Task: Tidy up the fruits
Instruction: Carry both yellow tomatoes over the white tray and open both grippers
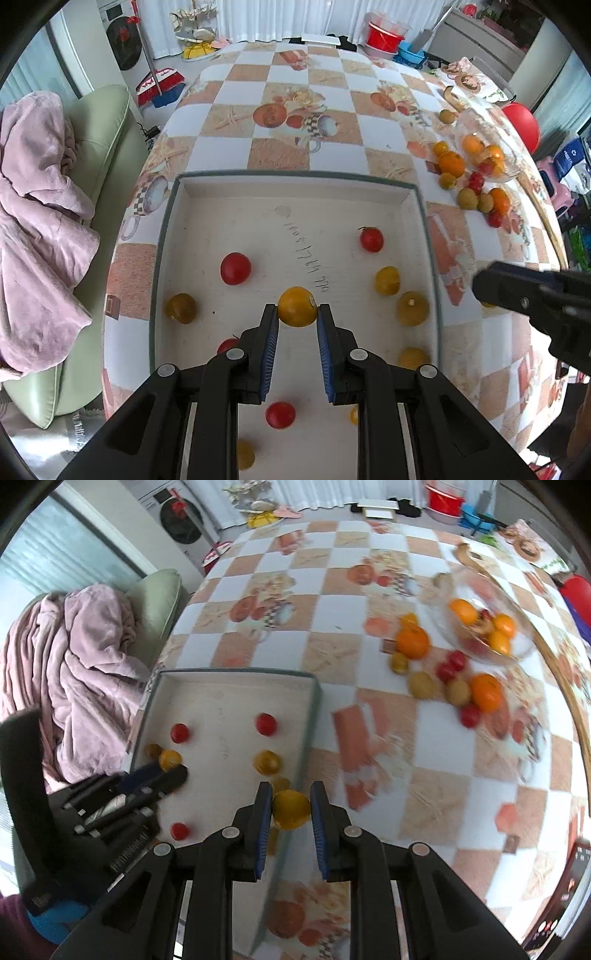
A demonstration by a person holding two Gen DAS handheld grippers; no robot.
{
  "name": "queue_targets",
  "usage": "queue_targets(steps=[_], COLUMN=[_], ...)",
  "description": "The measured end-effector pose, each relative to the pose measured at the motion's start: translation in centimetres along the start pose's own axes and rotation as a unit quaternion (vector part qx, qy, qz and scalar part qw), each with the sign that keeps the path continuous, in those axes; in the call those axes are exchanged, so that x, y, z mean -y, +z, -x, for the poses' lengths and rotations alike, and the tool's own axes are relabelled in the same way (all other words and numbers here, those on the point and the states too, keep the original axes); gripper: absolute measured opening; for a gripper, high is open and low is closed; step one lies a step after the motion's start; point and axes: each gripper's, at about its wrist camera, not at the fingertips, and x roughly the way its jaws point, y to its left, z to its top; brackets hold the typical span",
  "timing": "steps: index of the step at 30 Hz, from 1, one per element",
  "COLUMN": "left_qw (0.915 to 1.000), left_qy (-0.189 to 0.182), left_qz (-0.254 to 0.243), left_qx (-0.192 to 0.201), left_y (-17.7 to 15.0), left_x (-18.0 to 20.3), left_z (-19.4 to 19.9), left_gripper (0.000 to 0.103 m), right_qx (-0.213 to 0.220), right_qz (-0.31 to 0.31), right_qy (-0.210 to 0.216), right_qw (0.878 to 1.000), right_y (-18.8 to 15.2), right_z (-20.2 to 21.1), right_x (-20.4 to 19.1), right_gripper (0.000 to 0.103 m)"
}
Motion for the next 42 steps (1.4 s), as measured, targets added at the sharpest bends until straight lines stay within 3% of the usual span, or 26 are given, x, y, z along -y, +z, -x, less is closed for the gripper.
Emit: queue_targets(steps=[17, 30, 31, 32, 34, 35, 42], left_qw=[0.9997, 0.9994, 0.9992, 0.999, 0.9987, 0.9985, 0.9985], left_qy=[0.022, 0.032, 0.035, 0.04, 0.051, 0.054, 0.054], left_qz=[0.002, 0.003, 0.001, 0.001, 0.003, 0.002, -0.008], left_qx=[-0.009, -0.016, -0.017, -0.018, -0.002, 0.01, -0.002], left_y=[-0.2, -0.5, -0.5, -0.5, -0.6, -0.7, -1.0], left_x=[-0.7, -0.9, -0.9, -0.9, -1.1, -1.2, -1.3], left_z=[-3.1, -3.4, -3.4, -3.3, -2.8, -2.3, -1.2], left_gripper=[0.023, 0.024, 0.029, 0.054, 0.078, 0.078, 0.078], right_qx=[-0.027, -0.052, -0.055, -0.056, -0.061, -0.06, -0.044], right_qz=[0.044, 0.068, 0.069, 0.068, 0.066, 0.068, 0.068], right_qy=[0.009, 0.002, 0.004, 0.007, 0.015, 0.014, 0.024], right_qw=[0.999, 0.996, 0.996, 0.996, 0.996, 0.996, 0.996], right_y=[6.1, 7.0, 7.0, 7.1, 7.2, 7.2, 6.7], right_z=[-7.2, -10.4, -10.5, -10.4, -10.3, -10.3, -8.2], right_x=[-3.7, -4.8, -4.8, -4.8, -4.7, -4.8, -5.2], right_gripper=[0.023, 0.024, 0.024, 0.025, 0.035, 0.043, 0.072])
